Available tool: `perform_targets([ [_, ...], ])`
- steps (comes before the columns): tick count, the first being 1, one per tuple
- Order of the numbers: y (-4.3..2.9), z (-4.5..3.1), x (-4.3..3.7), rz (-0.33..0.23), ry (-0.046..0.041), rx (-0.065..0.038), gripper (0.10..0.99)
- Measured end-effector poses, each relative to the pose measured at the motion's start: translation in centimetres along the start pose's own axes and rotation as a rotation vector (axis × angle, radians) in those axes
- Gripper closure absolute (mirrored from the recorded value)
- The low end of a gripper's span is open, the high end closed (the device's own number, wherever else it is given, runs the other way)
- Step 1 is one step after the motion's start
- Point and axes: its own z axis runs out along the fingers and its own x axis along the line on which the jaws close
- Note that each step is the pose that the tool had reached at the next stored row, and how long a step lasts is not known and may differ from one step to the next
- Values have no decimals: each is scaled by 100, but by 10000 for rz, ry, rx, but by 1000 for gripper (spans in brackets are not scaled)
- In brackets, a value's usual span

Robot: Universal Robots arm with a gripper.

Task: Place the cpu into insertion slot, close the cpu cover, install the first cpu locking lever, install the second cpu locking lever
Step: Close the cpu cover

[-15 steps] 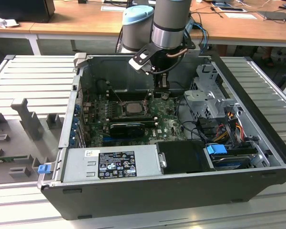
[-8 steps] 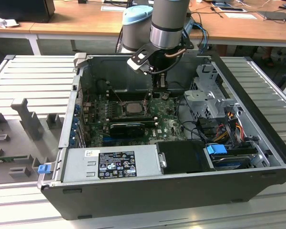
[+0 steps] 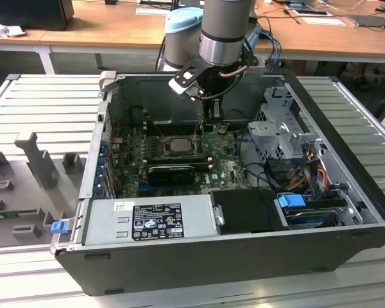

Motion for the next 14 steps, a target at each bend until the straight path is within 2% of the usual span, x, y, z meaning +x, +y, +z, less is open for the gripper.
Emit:
perform_targets([
  [14,-253,18,-5,-1,2,0,980],
])
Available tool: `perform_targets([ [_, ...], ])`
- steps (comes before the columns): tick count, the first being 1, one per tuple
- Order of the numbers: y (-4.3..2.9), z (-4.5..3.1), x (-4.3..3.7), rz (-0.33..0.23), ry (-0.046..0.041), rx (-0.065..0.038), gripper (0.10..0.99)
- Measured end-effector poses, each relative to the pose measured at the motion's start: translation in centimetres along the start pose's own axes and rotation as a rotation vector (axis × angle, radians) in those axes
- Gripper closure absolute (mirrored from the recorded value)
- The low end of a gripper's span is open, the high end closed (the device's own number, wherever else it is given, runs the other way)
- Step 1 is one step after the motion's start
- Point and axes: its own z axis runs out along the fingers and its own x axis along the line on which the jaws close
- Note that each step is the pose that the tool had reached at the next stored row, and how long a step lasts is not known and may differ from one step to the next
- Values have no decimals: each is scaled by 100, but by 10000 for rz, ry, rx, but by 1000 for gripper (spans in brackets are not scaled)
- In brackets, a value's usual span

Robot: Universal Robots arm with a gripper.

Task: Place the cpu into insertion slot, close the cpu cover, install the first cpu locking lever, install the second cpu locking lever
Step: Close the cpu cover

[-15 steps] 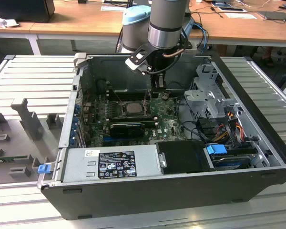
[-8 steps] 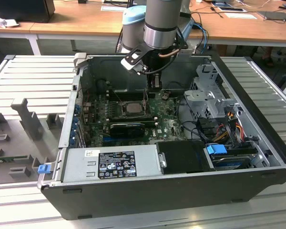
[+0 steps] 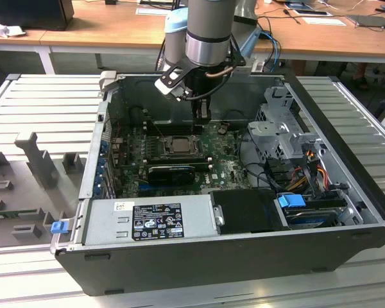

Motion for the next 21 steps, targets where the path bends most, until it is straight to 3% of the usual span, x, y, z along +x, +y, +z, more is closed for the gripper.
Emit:
perform_targets([
  [8,-53,111,-8,-142,-1,2,980],
  [21,-450,334,-21,-356,1,-14,980],
])
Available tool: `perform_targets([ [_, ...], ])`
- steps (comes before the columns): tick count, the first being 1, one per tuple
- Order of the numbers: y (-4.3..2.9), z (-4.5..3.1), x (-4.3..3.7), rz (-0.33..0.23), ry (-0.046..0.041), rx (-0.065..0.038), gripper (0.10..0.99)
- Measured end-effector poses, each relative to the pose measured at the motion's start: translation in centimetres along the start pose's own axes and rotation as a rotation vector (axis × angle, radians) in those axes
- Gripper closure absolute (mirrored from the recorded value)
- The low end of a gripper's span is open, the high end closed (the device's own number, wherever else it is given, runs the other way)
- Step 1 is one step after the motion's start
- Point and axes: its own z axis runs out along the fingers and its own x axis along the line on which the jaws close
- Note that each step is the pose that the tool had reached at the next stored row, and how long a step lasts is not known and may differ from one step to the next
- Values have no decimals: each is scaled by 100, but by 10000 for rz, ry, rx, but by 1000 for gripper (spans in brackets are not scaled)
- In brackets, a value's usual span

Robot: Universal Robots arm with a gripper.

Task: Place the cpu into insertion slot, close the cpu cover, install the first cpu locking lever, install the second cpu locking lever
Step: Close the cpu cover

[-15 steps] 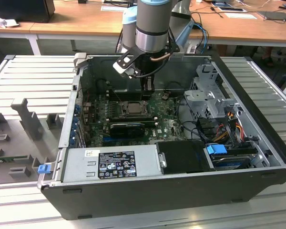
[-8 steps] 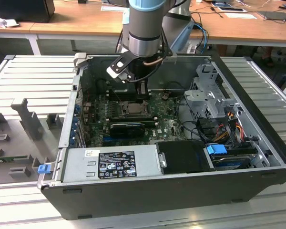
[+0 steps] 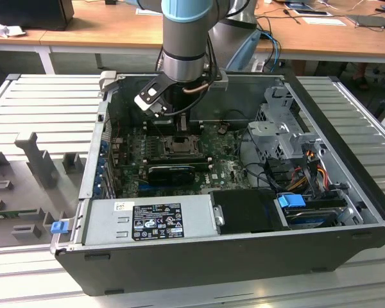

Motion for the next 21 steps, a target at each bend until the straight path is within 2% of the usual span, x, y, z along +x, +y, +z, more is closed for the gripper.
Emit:
perform_targets([
  [1,-36,10,0,0,-2,-4,980],
  [5,-51,49,0,-4,1,-6,980],
  [10,-52,117,-3,-21,-9,-140,980],
  [12,-49,103,1,-23,11,-167,980],
  [15,-51,33,0,-22,0,-158,980],
  [21,55,32,-2,-23,-1,-155,980],
])
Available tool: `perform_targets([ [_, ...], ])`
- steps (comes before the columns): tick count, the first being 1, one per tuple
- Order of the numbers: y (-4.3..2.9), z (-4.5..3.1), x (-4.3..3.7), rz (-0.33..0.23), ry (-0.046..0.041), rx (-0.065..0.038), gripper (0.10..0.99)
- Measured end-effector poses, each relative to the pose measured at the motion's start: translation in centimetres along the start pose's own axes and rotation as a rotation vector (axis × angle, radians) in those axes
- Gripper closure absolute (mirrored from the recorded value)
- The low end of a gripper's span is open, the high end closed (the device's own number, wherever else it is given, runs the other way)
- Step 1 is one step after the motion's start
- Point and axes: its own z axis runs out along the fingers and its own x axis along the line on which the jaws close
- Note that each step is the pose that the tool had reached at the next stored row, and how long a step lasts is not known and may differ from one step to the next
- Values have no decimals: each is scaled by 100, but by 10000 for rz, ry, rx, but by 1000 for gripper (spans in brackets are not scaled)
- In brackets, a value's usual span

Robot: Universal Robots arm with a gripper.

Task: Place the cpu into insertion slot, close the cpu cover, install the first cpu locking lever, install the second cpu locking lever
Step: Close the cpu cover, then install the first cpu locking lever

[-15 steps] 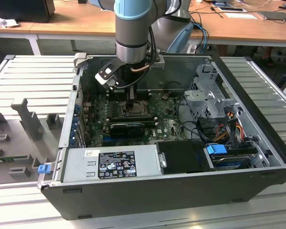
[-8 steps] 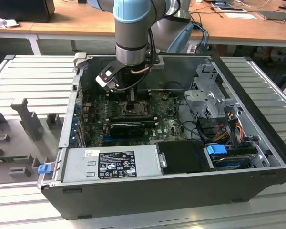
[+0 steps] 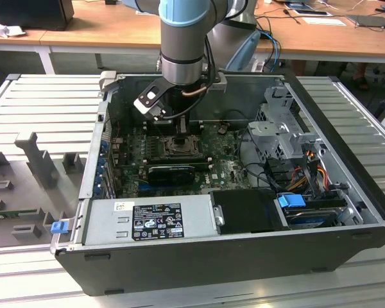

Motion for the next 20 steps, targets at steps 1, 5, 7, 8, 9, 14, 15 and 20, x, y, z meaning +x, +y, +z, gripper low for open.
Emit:
perform_targets([
  [1,3,0,0,2,0,0,980],
  [5,14,-4,0,1,0,0,980],
  [7,14,-11,0,1,0,0,980],
  [8,14,-14,0,1,-1,1,980],
  [9,14,-23,1,1,1,0,980],
  [14,15,-59,1,1,0,1,980],
  [15,15,-65,1,1,-1,1,980],
  [20,15,-90,1,1,-1,1,980],
])
